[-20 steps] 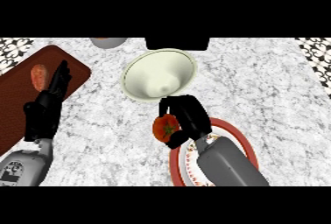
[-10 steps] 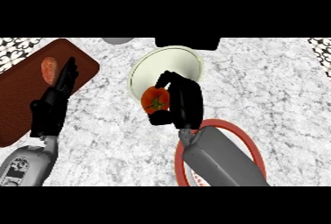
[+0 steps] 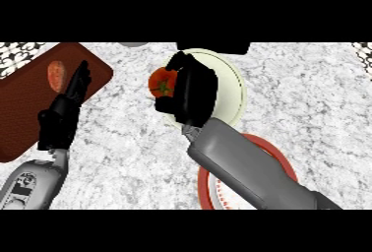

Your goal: Pick the tomato from the plate and place it in the bowl

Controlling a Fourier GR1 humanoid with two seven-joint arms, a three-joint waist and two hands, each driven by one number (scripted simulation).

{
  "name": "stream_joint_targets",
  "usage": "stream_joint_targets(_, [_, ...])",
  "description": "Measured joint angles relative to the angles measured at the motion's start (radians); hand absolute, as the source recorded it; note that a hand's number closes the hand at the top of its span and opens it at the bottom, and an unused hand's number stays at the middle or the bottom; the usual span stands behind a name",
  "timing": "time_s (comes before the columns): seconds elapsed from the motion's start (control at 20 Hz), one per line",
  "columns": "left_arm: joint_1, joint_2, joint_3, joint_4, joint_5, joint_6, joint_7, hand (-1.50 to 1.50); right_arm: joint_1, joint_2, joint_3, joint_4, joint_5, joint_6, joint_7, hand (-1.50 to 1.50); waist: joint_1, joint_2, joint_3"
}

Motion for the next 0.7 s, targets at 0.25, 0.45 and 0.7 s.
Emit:
stream_joint_targets(0.25, [-0.014,-0.002,0.012,0.009,-0.006,0.005,0.009,0.0,-0.094,-0.002,0.0,0.147,0.076,-0.019,0.041,1.5,-0.016,0.004,0.001])
stream_joint_targets(0.45, [0.0,-0.002,0.023,0.004,-0.002,0.001,0.001,0.0,-0.127,-0.002,-0.019,0.282,0.129,-0.017,0.059,1.5,-0.03,0.004,0.002])
stream_joint_targets(0.7, [-0.007,-0.014,0.028,0.016,-0.013,0.008,-0.004,0.0,-0.146,-0.002,-0.047,0.449,0.167,-0.055,0.043,1.5,-0.036,0.009,0.003])
